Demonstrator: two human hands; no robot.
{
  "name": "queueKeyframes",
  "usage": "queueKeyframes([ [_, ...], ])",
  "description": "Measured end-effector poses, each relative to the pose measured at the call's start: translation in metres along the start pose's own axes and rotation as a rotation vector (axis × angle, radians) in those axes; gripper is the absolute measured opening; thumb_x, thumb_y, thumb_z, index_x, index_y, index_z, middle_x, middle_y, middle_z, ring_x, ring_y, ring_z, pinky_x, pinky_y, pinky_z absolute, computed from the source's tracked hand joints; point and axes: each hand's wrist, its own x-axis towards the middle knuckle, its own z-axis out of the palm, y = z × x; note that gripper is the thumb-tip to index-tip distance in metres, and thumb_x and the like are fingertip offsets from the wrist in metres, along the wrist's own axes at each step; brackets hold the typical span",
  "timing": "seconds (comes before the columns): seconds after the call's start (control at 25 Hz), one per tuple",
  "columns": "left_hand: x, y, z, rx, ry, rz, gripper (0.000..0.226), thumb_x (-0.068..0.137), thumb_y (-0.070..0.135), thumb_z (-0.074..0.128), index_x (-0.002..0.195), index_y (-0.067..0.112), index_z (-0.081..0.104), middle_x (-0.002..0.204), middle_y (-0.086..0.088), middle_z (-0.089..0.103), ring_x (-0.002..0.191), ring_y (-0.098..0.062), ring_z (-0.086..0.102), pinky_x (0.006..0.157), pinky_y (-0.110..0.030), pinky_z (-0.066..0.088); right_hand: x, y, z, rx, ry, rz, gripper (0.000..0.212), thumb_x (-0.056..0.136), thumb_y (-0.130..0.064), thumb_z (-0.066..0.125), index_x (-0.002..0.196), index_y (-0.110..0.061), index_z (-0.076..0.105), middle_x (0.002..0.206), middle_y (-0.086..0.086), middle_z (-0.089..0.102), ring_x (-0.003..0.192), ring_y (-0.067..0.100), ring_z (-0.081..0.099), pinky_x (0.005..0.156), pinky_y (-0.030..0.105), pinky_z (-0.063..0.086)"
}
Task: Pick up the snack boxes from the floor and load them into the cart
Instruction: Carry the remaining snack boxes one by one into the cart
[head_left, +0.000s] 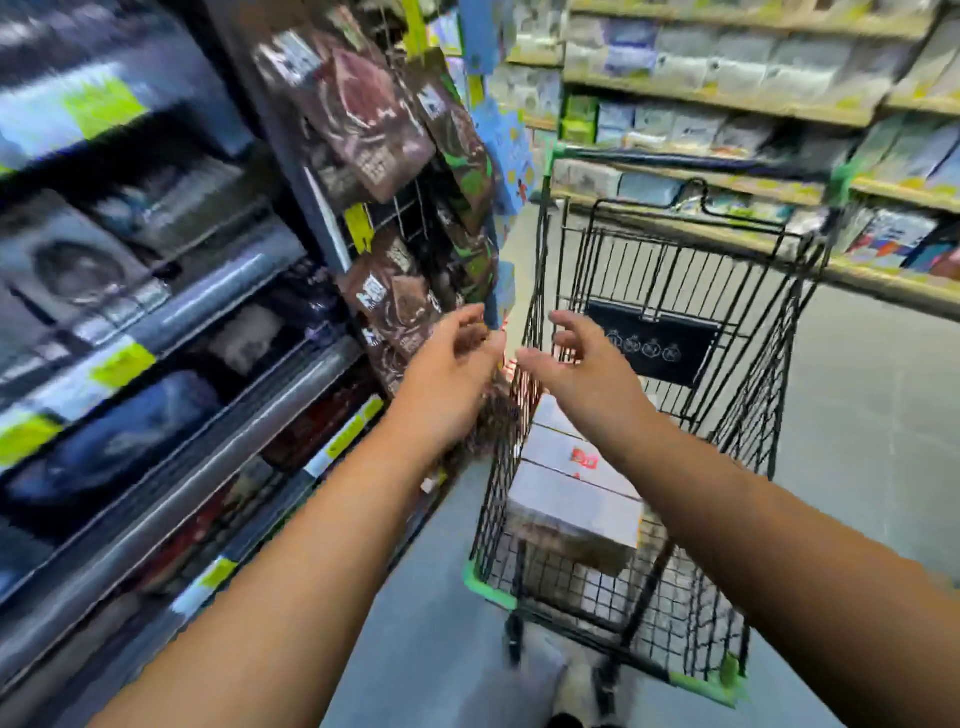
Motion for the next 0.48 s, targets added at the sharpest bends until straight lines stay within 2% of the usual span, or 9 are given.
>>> queueKeyframes([
  [0.12, -0.054, 0.023, -0.082, -0.076, 0.154, 0.111, 0.037, 0.087, 0.043, 0.058, 0.122, 0.034, 0.053, 0.123, 0.005, 0.062, 0.103, -0.004, 0.06, 0.098, -0.032, 0.047, -0.046, -0.071, 0.044, 0.098, -0.115, -0.126, 0.051, 0.081, -0.041, 0.072, 0.127, -0.036, 0.052, 0.121, -0.008, 0.056, 0.103, 0.014, 0.059, 0.093, 0.031, 0.047],
  [0.2, -0.1, 0.029, -0.137, -0.135, 0.232, 0.101, 0.029, 0.094, 0.034, 0.058, 0.122, 0.035, 0.051, 0.123, 0.006, 0.059, 0.106, -0.006, 0.06, 0.098, -0.032, 0.048, -0.084, -0.109, 0.083, 0.169, -0.207, -0.187, 0.049, 0.068, -0.055, 0.073, 0.112, -0.051, 0.054, 0.116, -0.01, 0.059, 0.106, 0.013, 0.061, 0.099, 0.042, 0.048],
  [0.32, -0.179, 0.031, -0.212, -0.123, 0.384, 0.13, 0.031, 0.097, 0.025, 0.054, 0.127, 0.029, 0.048, 0.118, 0.008, 0.057, 0.093, 0.005, 0.059, 0.09, -0.029, 0.049, -0.149, -0.159, 0.141, 0.243, -0.395, -0.236, 0.052, 0.059, -0.062, 0.069, 0.108, -0.056, 0.053, 0.121, -0.013, 0.057, 0.115, 0.012, 0.057, 0.1, 0.048, 0.047],
  [0.4, -0.233, 0.028, -0.26, -0.116, 0.511, 0.144, 0.028, 0.097, 0.026, 0.054, 0.124, 0.031, 0.049, 0.112, 0.013, 0.058, 0.094, 0.0, 0.061, 0.089, -0.032, 0.049, -0.196, -0.189, 0.179, 0.299, -0.518, -0.263, 0.047, 0.069, -0.053, 0.072, 0.112, -0.053, 0.053, 0.122, -0.012, 0.055, 0.113, 0.014, 0.058, 0.096, 0.049, 0.05],
  [0.48, -0.286, 0.024, -0.302, -0.126, 0.639, 0.128, 0.025, 0.096, 0.03, 0.056, 0.121, 0.033, 0.051, 0.113, 0.013, 0.059, 0.105, -0.01, 0.06, 0.096, -0.037, 0.049, -0.238, -0.21, 0.217, 0.339, -0.645, -0.266, 0.035, 0.082, -0.04, 0.071, 0.111, -0.051, 0.054, 0.124, -0.01, 0.055, 0.11, 0.016, 0.06, 0.09, 0.049, 0.053],
])
